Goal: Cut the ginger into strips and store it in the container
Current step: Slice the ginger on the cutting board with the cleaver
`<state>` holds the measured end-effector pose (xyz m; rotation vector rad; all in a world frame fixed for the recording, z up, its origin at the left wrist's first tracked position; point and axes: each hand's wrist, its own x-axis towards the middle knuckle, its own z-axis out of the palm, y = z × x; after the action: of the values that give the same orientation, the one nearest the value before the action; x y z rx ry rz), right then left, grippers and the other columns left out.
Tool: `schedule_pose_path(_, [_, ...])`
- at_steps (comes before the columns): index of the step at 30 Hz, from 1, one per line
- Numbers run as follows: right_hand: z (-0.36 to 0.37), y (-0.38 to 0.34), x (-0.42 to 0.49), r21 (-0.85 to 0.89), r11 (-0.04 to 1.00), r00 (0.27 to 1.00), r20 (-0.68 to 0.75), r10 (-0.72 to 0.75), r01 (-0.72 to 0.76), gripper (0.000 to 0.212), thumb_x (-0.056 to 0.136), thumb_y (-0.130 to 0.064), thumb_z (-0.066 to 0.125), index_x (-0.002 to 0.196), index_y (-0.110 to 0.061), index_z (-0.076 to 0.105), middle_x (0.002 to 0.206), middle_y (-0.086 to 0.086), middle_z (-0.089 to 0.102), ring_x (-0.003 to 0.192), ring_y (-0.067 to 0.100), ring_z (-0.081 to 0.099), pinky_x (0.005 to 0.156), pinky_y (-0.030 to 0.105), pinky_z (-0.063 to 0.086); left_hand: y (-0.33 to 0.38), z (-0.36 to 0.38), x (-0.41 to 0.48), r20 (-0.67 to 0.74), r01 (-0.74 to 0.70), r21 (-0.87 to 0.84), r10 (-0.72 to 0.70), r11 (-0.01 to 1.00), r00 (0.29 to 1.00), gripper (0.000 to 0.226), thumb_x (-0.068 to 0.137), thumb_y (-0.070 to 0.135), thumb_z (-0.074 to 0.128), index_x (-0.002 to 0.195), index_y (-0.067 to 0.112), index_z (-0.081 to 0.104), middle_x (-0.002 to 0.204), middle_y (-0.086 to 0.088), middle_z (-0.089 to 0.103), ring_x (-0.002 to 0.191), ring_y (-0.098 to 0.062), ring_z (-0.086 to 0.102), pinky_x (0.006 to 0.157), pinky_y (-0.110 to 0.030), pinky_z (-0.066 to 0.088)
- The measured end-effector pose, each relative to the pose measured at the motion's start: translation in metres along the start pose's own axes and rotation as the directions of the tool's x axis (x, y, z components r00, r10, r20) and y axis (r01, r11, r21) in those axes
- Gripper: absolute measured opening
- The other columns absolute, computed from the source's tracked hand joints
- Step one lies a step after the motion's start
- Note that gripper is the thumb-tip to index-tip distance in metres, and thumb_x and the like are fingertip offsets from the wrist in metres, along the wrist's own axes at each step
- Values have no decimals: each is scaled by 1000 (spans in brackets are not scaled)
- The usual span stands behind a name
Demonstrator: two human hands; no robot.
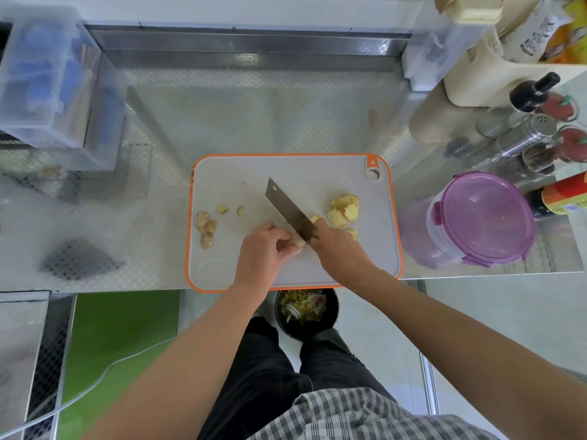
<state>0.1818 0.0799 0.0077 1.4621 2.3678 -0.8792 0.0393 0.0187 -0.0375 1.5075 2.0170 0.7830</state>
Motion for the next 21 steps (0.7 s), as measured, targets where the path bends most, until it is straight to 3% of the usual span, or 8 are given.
schedule_pose_path(4, [-16, -4, -20, 7, 999, 998, -56, -31, 31, 7, 100, -16, 39, 96, -13, 33, 64, -4, 35, 65, 29, 44, 56, 36, 34, -2, 1, 1, -17, -3, 17, 4, 1000, 1000, 28, 66, 21, 86, 83, 5, 70, 82, -4, 66, 70, -21, 60, 66, -29, 46])
schedule_pose_path(9, [-19, -9, -33, -109, 993, 999, -26, -36, 33, 13, 96, -6, 39, 108, -11, 36, 76, 1, 43, 64, 25, 39, 57, 34, 31, -3, 1, 1, -30, 7, 38, -6, 999, 1000, 33, 67, 24, 85, 84, 4, 66, 83, -7, 67, 71, -24, 61, 66, -31, 44])
schedule_pose_path(15, [-15, -13, -36, -178, 984, 999, -40, -6, -2, 23, 91, 3, 40, 104, -14, 34, 65, -4, 32, 52, 13, 29, 54, 32, 30, -5, 2, 1, -24, 9, 27, -8, 1000, 1000, 33, 64, 22, 87, 82, 3, 66, 82, -9, 67, 71, -27, 61, 66, -32, 45])
schedule_pose_path(21, [-11, -17, -31, -184, 983, 999, -32, 19, -25, 26, 87, 7, 40, 105, -12, 36, 66, -3, 33, 53, 14, 33, 48, 29, 26, -6, 3, 3, -12, 11, -6, -11, 1000, 1000, 31, 65, 22, 86, 82, 3, 67, 83, -9, 67, 73, -27, 61, 66, -35, 48])
